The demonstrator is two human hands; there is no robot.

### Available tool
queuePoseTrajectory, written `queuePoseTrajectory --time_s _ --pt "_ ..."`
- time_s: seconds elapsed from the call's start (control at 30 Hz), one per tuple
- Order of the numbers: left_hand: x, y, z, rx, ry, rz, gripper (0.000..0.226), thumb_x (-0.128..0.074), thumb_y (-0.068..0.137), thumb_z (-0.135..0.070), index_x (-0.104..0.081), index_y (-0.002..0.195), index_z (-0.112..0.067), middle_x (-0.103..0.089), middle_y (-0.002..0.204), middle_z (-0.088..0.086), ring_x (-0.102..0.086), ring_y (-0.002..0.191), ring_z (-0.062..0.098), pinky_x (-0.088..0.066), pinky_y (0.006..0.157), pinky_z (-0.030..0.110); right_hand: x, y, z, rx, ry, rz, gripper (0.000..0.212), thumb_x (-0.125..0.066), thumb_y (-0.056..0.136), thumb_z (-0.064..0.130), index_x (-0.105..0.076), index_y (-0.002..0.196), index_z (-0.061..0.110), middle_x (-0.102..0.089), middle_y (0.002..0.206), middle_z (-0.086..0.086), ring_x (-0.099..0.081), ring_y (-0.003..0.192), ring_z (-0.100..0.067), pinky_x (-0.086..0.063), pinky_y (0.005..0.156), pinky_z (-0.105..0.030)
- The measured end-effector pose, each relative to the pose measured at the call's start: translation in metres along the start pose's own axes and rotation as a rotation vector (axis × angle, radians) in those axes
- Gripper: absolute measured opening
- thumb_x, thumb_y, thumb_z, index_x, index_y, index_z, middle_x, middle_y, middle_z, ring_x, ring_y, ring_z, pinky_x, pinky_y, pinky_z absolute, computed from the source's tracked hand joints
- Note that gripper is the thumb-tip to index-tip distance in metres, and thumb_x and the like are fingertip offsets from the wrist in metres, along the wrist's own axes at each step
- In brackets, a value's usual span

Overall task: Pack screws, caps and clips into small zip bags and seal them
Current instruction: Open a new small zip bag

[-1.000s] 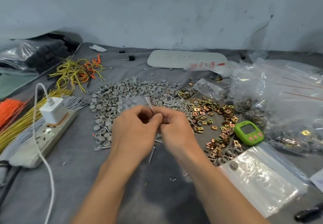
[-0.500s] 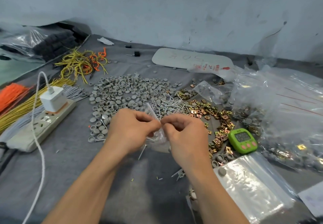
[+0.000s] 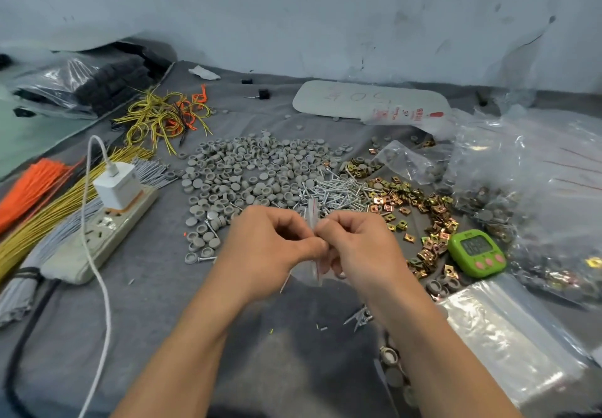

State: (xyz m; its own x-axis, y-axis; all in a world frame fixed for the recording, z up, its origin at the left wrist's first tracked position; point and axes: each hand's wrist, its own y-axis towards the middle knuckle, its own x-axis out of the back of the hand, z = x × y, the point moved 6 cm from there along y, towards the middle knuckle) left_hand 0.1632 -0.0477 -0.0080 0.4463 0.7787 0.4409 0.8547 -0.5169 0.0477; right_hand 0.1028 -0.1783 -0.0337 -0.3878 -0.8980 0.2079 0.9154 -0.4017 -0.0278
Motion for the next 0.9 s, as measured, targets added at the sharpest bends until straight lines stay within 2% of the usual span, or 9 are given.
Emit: queuePoseTrajectory --time_s 0.13,0.2,0.3,0.43,0.53,0.6,0.73,0.83,0.9 --pt "-0.003 0.002 0.004 0.023 -0.176 0.076 0.022 -0.081 0.077 -0.010 -0.070 0.059 -0.016 -0.063 0.056 0.004 -0.045 0.052 0.009 -0.036 0.050 0.020 0.004 -0.001 0.007 0.080 -0.077 0.006 0.035 -0.061 0.096 0.019 -0.068 0.062 0.013 -0.061 0.051 -0.001 -0.050 0.048 -0.013 -0.041 0.056 -0.033" --pt "-0.003 0.005 0.005 0.052 -0.154 0.032 0.025 -0.073 0.075 -0.006 -0.065 0.054 -0.014 -0.051 0.047 -0.002 -0.037 0.044 0.007 -0.030 0.043 0.018 0.002 -0.003 0.012 0.111 -0.195 -0.053 0.039 -0.062 0.098 0.020 -0.067 0.059 0.015 -0.059 0.049 0.004 -0.047 0.046 -0.007 -0.040 0.053 -0.028" --pt "0.002 0.007 0.003 0.057 -0.049 -0.024 0.024 -0.072 0.074 -0.010 -0.063 0.052 -0.014 -0.047 0.041 -0.007 -0.035 0.038 0.005 -0.028 0.040 0.017 -0.004 -0.007 0.023 0.166 -0.408 -0.198 0.046 -0.065 0.097 0.022 -0.059 0.051 0.025 -0.059 0.050 0.013 -0.051 0.047 -0.004 -0.041 0.050 -0.018" --pt "0.032 0.001 0.003 0.032 0.212 -0.313 0.015 -0.070 0.072 -0.019 -0.062 0.061 -0.026 -0.048 0.041 -0.009 -0.040 0.039 0.007 -0.031 0.042 0.024 0.000 -0.009 0.026 0.152 -0.610 -0.315 0.035 -0.066 0.097 0.028 -0.066 0.063 0.022 -0.058 0.051 0.013 -0.057 0.053 -0.001 -0.038 0.049 -0.017" --pt "0.045 -0.012 -0.004 0.028 0.382 -0.508 0.017 -0.068 0.069 -0.028 -0.055 0.061 -0.021 -0.055 0.049 -0.014 -0.046 0.044 0.007 -0.029 0.047 0.025 0.001 -0.012 0.023 0.132 -0.653 -0.340 0.030 -0.064 0.098 0.032 -0.069 0.070 0.021 -0.062 0.057 0.012 -0.058 0.056 -0.004 -0.047 0.055 -0.026" --pt "0.045 -0.018 -0.009 0.006 0.486 -0.568 0.019 -0.069 0.068 -0.036 -0.053 0.062 -0.027 -0.055 0.050 -0.013 -0.050 0.053 0.003 -0.033 0.051 0.025 0.000 -0.015 0.023 0.135 -0.644 -0.363 0.031 -0.063 0.097 0.031 -0.065 0.067 0.021 -0.061 0.056 0.011 -0.057 0.056 -0.006 -0.047 0.058 -0.030" --pt "0.041 -0.016 -0.003 0.011 0.470 -0.495 0.013 -0.072 0.074 -0.040 -0.061 0.077 -0.035 -0.063 0.059 -0.016 -0.063 0.068 0.012 -0.049 0.067 0.030 0.005 -0.024 0.031 0.230 -0.616 -0.482 0.025 -0.071 0.089 0.032 -0.064 0.067 0.022 -0.060 0.055 0.011 -0.058 0.055 -0.013 -0.050 0.060 -0.033" --pt "0.035 -0.018 -0.007 -0.086 0.427 -0.497 0.009 -0.077 0.077 -0.032 -0.068 0.077 -0.033 -0.061 0.056 -0.019 -0.062 0.063 0.011 -0.050 0.067 0.028 -0.007 -0.033 0.041 0.454 -0.604 -0.467 0.024 -0.085 0.073 0.019 -0.062 0.071 0.023 -0.053 0.054 0.014 -0.052 0.052 -0.011 -0.047 0.055 -0.027" --pt "0.032 -0.021 -0.013 -0.188 0.431 -0.521 0.009 -0.078 0.079 -0.028 -0.070 0.080 -0.033 -0.061 0.058 -0.017 -0.061 0.062 0.011 -0.050 0.064 0.028 -0.020 -0.032 0.038 0.507 -0.548 -0.359 0.021 -0.082 0.075 0.015 -0.067 0.082 0.029 -0.045 0.052 0.016 -0.048 0.052 -0.009 -0.036 0.054 -0.016"
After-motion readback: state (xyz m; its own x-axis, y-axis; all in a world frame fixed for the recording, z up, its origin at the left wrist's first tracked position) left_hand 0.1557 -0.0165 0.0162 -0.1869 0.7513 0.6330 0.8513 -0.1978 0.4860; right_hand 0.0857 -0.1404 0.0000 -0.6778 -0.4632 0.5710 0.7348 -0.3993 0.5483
